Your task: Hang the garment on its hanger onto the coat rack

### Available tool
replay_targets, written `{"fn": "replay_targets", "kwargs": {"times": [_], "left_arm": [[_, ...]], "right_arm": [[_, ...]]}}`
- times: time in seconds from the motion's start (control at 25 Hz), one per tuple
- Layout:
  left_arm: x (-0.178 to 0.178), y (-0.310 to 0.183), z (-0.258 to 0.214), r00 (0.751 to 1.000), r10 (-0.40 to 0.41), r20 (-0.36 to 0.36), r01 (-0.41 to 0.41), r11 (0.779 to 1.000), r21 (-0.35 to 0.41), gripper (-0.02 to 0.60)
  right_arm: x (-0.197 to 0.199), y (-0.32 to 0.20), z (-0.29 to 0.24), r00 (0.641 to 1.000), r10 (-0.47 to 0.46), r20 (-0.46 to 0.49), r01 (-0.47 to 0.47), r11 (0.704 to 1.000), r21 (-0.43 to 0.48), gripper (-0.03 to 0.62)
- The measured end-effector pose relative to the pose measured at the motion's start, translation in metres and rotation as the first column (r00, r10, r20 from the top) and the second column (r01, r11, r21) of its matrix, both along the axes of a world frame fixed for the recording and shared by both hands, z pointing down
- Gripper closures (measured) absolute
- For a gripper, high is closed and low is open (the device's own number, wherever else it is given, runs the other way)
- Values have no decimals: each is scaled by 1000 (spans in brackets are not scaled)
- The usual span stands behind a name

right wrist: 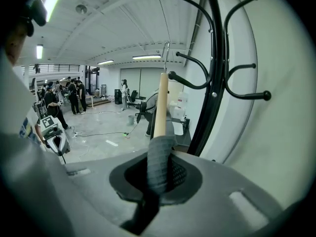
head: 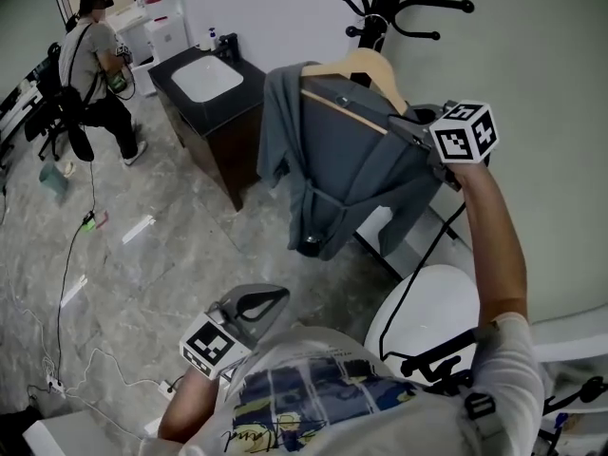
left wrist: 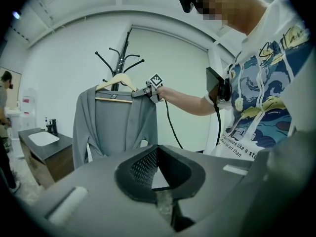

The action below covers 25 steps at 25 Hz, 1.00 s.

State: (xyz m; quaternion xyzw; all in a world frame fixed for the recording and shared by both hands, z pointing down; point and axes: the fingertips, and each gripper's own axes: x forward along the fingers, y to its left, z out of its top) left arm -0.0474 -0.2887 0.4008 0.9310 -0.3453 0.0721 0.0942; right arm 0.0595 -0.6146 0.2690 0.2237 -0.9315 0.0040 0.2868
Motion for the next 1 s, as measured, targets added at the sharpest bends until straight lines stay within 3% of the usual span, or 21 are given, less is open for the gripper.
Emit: {"fn": "replay_targets", "kwargs": {"times": [0.32, 1.0], "left_arm": [[-7, -20, 9, 998, -62, 10, 62, 998, -16, 580], [-15, -25, 8, 996, -91, 17, 92, 994, -55, 580]], "right_arm": [[-11, -53, 33, 1000, 9, -11, -10, 1000, -26, 579], [-15, -82, 67, 999, 36, -18, -37, 998, -48, 577]]}}
